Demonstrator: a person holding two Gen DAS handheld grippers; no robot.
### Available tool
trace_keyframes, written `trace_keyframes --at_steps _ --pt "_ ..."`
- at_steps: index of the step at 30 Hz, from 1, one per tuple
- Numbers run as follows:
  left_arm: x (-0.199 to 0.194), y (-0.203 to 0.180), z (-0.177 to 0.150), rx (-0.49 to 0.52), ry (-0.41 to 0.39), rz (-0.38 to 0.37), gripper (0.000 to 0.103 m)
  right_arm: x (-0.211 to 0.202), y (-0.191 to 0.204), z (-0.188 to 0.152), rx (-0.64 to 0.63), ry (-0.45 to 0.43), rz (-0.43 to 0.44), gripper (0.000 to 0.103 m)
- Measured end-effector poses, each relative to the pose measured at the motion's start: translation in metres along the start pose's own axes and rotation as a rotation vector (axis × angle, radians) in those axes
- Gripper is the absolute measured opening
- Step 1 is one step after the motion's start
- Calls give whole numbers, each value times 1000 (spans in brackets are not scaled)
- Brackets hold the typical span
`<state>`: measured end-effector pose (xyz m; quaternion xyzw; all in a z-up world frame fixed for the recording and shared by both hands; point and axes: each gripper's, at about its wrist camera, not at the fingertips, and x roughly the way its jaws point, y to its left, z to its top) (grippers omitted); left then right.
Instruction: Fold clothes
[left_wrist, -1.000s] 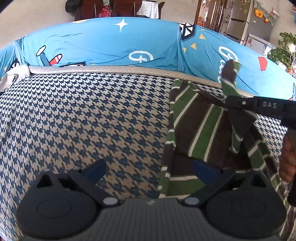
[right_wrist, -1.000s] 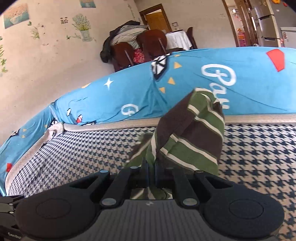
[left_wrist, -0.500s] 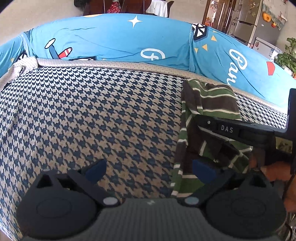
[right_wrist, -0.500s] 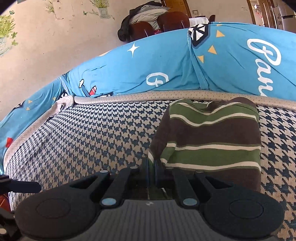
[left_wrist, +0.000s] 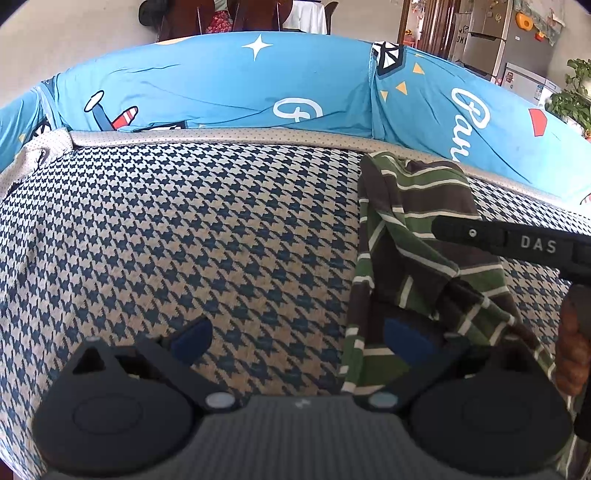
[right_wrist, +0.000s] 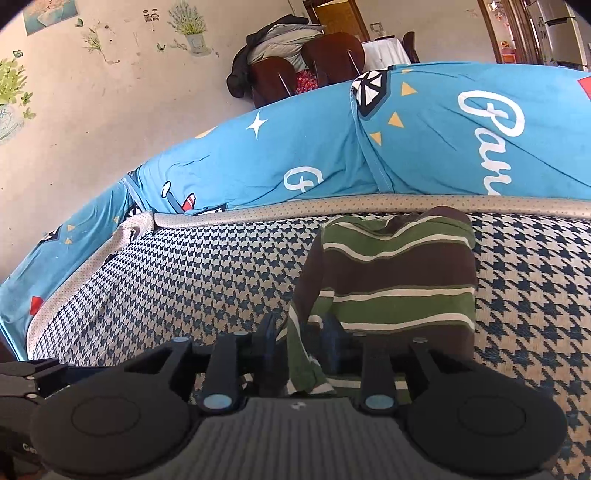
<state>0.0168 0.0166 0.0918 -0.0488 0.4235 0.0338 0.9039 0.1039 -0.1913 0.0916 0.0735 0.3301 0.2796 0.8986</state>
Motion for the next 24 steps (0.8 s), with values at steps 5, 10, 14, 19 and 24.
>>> trace_keyframes --at_steps 5,10,14,19,24 --pt "-1 6 -1 -7 -2 10 103 -10 -7 -9 9 28 -9 47" --pt "-1 12 -2 -18 0 15 103 -7 -7 -20 -46 76 -6 49" --pt "-1 13 -1 -16 2 16 103 -1 -8 -25 -68 95 -3 50" --pt "0 12 -1 -9 7 16 103 2 -4 -29 -106 109 5 31" --pt "-3 12 -1 -11 10 13 103 0 5 -29 -131 102 12 15"
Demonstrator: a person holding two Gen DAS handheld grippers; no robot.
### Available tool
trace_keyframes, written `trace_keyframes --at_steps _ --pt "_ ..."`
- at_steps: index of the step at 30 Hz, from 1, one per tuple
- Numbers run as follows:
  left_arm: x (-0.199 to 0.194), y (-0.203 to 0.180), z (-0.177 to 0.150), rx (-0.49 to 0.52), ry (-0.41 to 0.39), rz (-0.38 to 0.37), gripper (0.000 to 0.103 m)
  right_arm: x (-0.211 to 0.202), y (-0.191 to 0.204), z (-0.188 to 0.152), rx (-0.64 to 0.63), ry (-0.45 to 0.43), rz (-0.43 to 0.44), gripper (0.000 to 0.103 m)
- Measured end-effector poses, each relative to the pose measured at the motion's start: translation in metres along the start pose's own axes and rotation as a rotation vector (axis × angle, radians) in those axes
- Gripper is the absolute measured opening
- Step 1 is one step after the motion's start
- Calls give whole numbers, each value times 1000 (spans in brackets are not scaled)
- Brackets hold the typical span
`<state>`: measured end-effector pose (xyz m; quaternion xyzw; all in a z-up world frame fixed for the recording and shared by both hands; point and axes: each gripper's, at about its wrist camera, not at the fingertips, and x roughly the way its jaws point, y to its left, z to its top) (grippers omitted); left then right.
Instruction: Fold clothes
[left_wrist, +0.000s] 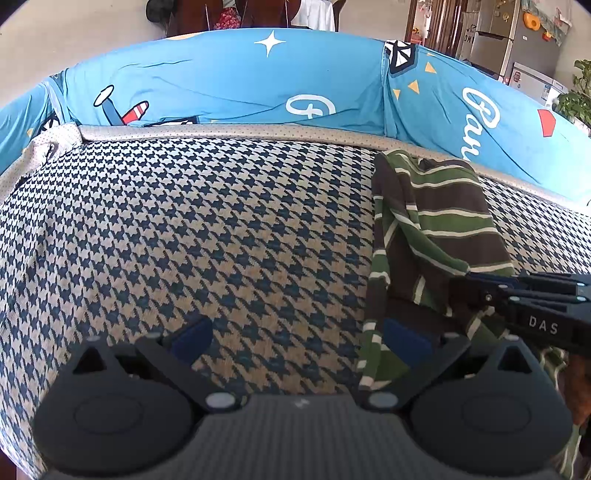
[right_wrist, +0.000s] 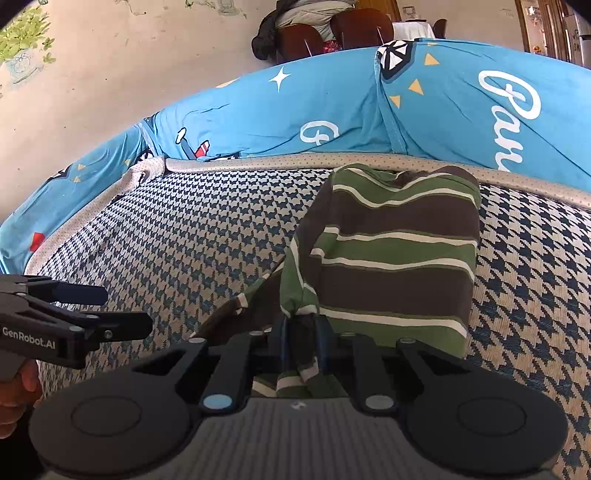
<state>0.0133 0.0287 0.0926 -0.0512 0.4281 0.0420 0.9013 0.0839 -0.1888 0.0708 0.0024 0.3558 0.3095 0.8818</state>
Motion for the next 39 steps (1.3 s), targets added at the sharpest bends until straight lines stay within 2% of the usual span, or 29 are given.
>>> trace_keyframes --at_steps 7,13,18,24,32,39 --pt "-5 6 3 -33 -3 24 103 2 24 6 -27 -31 36 11" --pt "-7 13 4 -43 -6 54 103 28 42 -3 -59 20 52 11" --pt "-9 14 7 -52 -7 43 103 41 44 -9 -60 39 46 11" --pt "-8 11 8 -41 -8 39 103 38 47 -10 -55 35 54 26" --pt "-7 8 5 -16 -7 24 103 3 53 -18 -22 13 30 42" --pt "-7 2 -5 29 -2 -5 103 -35 59 -42 20 -1 -28 47"
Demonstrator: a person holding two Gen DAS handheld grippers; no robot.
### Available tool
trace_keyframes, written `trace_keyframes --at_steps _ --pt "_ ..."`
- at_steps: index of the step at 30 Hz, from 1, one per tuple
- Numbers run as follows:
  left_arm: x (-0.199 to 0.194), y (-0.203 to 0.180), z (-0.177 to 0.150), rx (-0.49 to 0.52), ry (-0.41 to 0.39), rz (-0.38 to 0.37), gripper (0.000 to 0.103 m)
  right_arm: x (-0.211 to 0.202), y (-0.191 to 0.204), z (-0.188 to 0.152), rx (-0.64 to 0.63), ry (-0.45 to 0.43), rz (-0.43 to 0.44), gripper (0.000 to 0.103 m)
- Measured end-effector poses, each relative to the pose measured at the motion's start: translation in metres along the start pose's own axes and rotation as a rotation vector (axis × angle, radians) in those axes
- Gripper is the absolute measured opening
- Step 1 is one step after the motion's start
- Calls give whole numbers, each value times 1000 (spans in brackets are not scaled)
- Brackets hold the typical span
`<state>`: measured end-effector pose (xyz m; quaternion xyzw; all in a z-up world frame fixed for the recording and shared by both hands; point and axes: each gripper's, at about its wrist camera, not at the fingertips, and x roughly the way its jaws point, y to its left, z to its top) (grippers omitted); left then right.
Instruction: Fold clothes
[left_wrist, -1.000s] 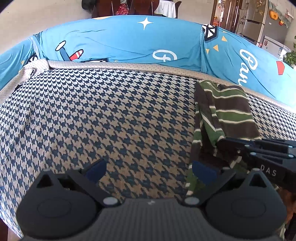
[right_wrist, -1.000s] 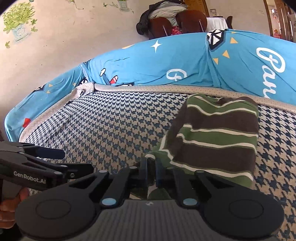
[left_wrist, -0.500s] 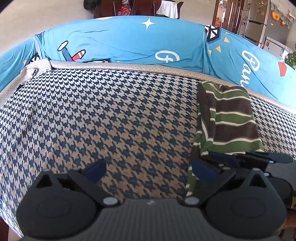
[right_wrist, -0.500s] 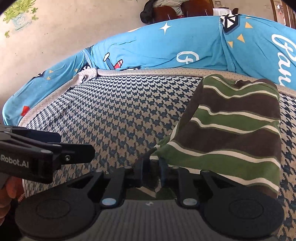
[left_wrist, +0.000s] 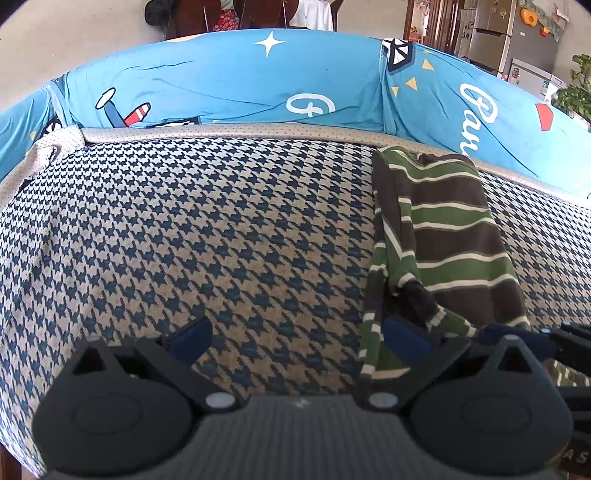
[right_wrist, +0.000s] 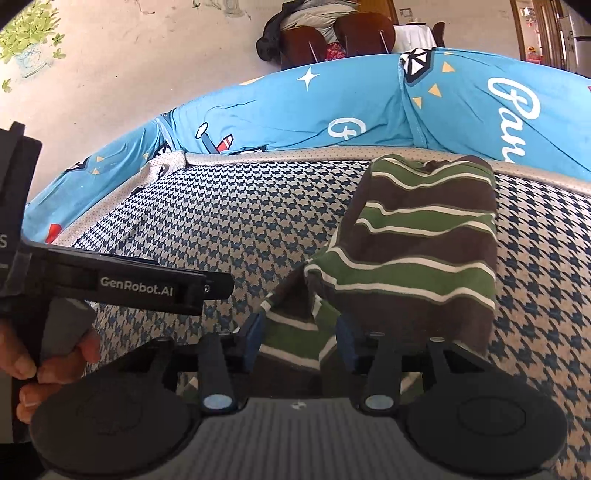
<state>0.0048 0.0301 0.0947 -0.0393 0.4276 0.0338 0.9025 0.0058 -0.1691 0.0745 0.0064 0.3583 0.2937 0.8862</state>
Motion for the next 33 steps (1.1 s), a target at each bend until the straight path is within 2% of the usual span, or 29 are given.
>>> trace_keyframes --at_steps 5,8,16,20,26,33 --pt "-3 -5 -11 47 -13 -13 103 -27 3 -20 33 -16 -29 56" --pt "-5 -5 -17 65 -28 -13 103 -41 3 -30 50 -25 -49 58" --pt "-3 -4 -35 59 -26 0 103 -68 -4 -52 101 -39 -109 58" --pt "-2 -8 -45 89 -31 24 103 -81 -10 -61 126 -46 -136 58" --pt "7 -8 -57 100 3 66 103 -104 -20 -73 169 -74 -180 58" --pt "3 6 -66 28 10 68 103 -134 -43 -90 240 -110 -301 59"
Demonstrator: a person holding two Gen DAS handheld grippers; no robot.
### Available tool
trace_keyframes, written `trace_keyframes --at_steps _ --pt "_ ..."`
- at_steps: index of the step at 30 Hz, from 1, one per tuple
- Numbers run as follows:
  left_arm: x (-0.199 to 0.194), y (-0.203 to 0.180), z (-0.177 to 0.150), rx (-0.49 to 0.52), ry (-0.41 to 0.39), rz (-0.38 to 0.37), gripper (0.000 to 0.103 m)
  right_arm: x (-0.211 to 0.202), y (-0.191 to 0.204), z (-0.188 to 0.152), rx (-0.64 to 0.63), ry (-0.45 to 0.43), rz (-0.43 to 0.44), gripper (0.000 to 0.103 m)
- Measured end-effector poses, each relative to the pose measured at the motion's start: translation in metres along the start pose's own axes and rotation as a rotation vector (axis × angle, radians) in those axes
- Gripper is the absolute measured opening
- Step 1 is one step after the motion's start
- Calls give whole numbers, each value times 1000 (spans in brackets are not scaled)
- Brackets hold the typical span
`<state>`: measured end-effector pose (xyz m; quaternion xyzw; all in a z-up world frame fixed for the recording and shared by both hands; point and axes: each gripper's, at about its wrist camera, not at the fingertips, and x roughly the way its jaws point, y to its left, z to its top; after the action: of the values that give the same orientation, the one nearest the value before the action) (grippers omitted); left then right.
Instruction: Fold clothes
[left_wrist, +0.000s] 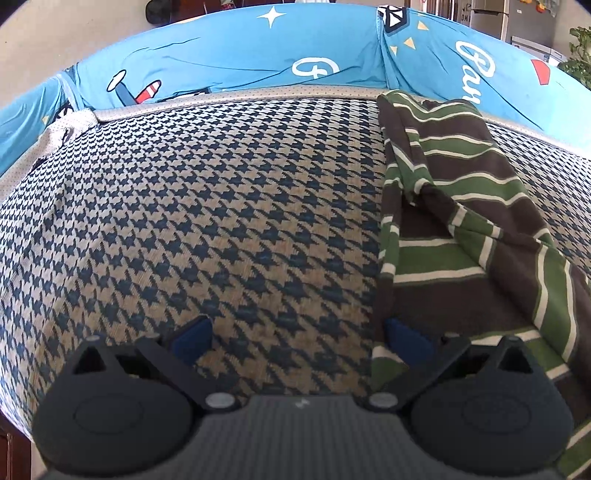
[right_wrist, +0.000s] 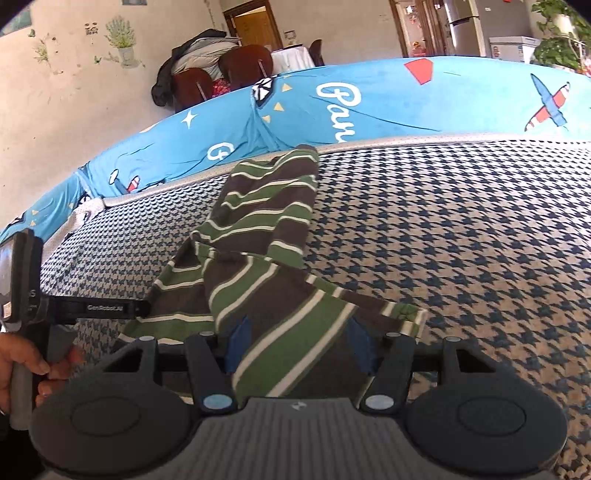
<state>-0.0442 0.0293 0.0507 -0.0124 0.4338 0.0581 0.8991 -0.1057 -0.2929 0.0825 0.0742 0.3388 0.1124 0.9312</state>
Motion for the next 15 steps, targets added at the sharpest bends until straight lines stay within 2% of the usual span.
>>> trace_keyframes --at_steps 6,12,15 --pt "-11 3 -7 -44 -12 17 103 0 -26 -4 33 -8 -107 59" --pt "-18 1 -11 -62 -24 2 103 13 -37 -7 58 2 -135 59" --pt "-18 -1 -12 -54 -27 7 103 20 -35 -7 26 -10 -146 59"
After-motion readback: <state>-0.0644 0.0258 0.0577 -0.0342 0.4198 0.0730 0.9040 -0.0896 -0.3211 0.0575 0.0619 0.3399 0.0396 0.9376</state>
